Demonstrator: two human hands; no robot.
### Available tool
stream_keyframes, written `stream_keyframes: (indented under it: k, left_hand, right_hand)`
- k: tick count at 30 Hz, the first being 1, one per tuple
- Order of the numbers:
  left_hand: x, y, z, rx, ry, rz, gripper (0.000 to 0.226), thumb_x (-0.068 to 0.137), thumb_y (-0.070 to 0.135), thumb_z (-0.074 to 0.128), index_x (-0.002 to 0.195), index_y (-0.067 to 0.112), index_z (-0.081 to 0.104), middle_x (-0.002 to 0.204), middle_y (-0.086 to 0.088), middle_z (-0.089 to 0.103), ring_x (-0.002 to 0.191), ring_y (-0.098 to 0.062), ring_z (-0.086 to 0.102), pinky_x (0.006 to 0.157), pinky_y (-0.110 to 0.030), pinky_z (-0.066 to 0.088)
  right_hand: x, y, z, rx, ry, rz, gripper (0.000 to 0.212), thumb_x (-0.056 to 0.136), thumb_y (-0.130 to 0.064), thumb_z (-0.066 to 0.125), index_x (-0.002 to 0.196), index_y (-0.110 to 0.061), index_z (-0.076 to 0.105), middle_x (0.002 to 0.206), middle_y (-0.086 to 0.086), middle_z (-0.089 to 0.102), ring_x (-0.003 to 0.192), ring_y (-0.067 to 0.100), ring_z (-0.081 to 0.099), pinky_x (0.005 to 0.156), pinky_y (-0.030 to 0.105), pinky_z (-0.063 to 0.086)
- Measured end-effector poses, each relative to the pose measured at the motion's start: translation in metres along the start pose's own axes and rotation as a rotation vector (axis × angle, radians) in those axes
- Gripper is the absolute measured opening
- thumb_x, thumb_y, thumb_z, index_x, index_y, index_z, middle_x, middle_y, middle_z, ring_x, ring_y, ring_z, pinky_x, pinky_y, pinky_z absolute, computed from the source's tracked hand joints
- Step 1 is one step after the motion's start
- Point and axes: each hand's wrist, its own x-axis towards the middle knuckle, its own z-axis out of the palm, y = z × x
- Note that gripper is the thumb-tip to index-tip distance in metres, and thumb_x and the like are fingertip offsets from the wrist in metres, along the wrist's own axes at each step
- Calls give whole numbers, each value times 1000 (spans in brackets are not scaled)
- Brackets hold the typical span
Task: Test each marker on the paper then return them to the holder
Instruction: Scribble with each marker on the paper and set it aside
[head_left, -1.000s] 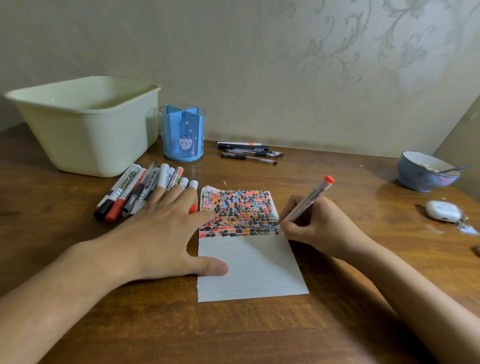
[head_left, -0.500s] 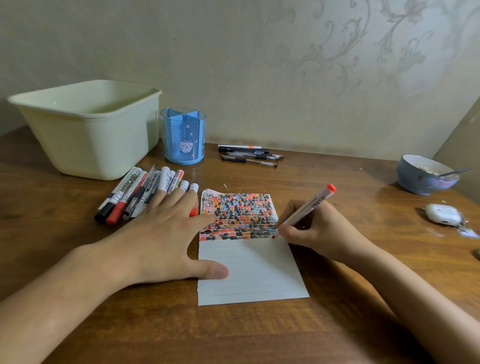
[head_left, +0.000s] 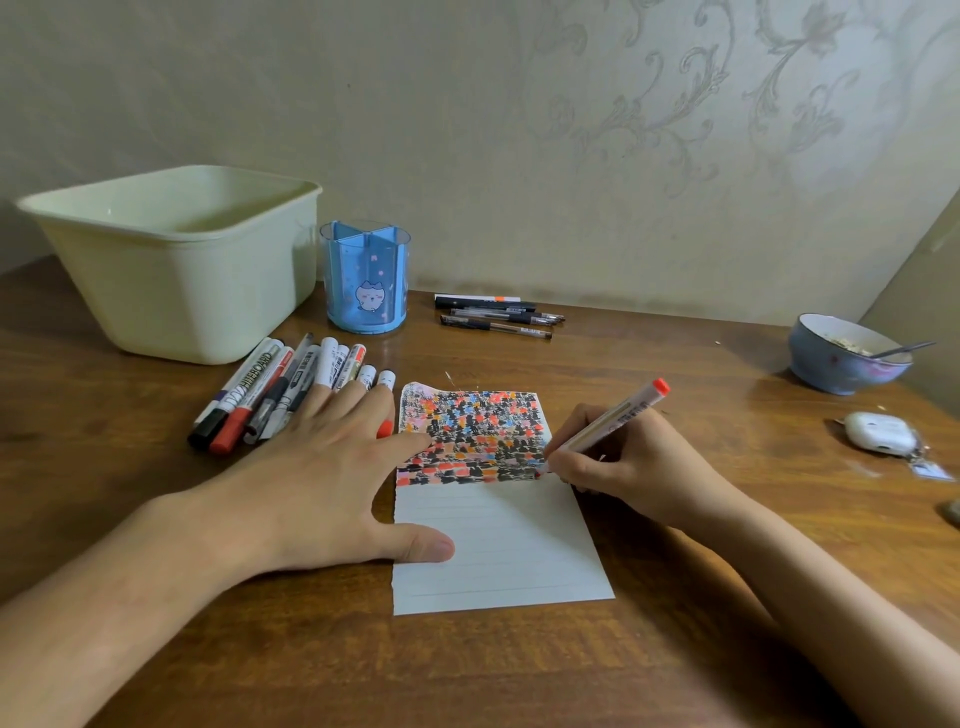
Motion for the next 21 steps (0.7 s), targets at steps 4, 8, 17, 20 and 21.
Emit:
stream_keyframes:
  k: [4, 8, 17, 20, 21]
  left_hand:
    - [0, 0, 0, -3, 2, 0, 108, 61, 101, 24, 153, 47, 10, 115, 15, 13, 127, -13, 11, 117, -39, 15]
    - [0, 1, -1, 3, -12, -5, 108, 61, 101, 24, 154, 46, 9, 124, 14, 16, 132, -14, 9, 118, -40, 13]
    - [-1, 0, 0, 13, 9, 7, 108, 61, 101, 23, 153, 45, 10, 124, 13, 18, 127, -11, 13, 116, -37, 17]
    - [0, 0, 0, 8, -5, -2, 110, 60, 101, 23, 153, 45, 8, 128, 16, 16, 130, -12, 12, 117, -38, 17]
    - [0, 0, 0, 5, -8, -7, 110, 60, 101, 24, 154, 45, 8, 131, 15, 16, 131, -12, 10, 117, -38, 17]
  right_hand:
    - [1, 1, 0, -58, 21, 33, 8, 88, -18, 72, 83, -23, 68, 87, -7, 74, 82, 5, 70, 66, 22, 59]
    - [-1, 1, 0, 36, 6, 8, 2, 91, -19, 70, 90, -19, 70, 84, -7, 72, 71, 3, 67, 61, 19, 53]
    - [1, 2, -3, 183, 32, 38, 15, 94, -28, 64, 93, -16, 74, 68, 0, 69, 61, 14, 64, 62, 29, 56]
    - [0, 0, -3, 170, 35, 5, 9, 95, -21, 65, 94, -13, 70, 70, 5, 68, 61, 19, 64, 62, 28, 56]
    - [0, 1, -2, 170, 35, 0, 7, 94, -18, 66, 94, -11, 68, 71, 7, 69, 62, 22, 65, 62, 29, 57]
